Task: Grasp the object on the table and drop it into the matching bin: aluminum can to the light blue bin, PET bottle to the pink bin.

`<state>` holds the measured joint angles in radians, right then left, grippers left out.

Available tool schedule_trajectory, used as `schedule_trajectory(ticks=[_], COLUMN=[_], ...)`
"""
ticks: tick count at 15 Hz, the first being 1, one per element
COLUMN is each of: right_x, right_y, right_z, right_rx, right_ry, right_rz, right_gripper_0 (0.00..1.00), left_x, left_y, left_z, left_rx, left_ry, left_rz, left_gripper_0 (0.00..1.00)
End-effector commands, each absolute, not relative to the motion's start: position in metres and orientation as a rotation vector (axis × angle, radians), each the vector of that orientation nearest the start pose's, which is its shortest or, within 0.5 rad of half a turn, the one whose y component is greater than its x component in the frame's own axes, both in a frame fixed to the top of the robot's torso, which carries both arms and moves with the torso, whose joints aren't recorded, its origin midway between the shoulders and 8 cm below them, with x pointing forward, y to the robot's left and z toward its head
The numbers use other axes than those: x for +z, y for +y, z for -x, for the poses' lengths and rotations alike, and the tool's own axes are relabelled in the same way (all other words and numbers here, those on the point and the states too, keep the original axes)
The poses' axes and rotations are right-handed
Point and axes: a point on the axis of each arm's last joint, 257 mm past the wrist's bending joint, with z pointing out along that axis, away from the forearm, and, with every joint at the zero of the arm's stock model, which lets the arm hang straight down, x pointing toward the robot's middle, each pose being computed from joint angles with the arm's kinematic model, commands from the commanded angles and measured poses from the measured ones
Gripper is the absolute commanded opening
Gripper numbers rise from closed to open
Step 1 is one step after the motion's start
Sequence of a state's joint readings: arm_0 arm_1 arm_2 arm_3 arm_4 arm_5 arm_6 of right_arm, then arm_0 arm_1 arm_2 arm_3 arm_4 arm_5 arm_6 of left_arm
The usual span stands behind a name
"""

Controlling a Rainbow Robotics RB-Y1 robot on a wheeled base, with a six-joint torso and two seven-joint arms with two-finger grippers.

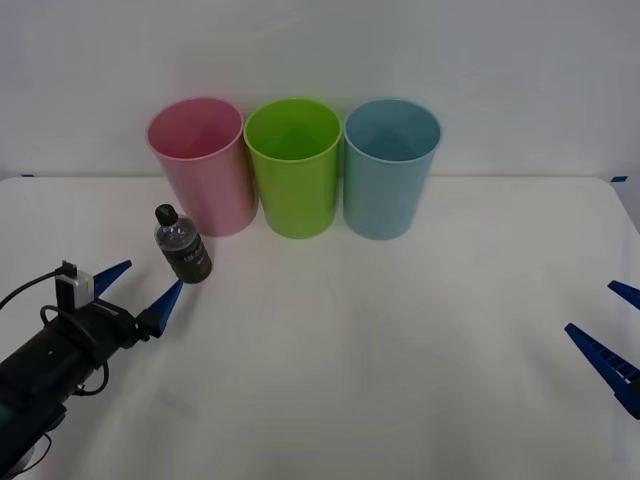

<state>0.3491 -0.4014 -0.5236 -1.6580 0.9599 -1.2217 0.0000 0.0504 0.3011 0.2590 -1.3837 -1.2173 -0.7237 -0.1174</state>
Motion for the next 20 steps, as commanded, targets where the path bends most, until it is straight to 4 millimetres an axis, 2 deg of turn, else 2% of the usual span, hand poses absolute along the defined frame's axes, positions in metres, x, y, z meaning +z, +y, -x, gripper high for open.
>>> schedule_trajectory(ticks=[1,14,20], right_x=[-0.169,-0.169,-0.169], right_y=[-0.330,-0.330,-0.330], right_z=[-0.342,-0.342,-0.342], right_rx=[0.567,0.567,0.567], right_ry=[1.441,1.441,1.441], right_rz=[0.465,0.465,0.465], right_gripper_0=[1.00,1.00,1.00], left_x=[-0.269,-0.266,-0.269], left_y=[0.287,0.259,0.248], left_z=[-0.494,-0.552,-0.564], left_rx=[-0.305,-0.273,-0.249], left_ry=[1.626,1.633,1.645], left_rz=[-0.316,-0.327,-0.332], left_gripper_0=[1.00,1.00,1.00])
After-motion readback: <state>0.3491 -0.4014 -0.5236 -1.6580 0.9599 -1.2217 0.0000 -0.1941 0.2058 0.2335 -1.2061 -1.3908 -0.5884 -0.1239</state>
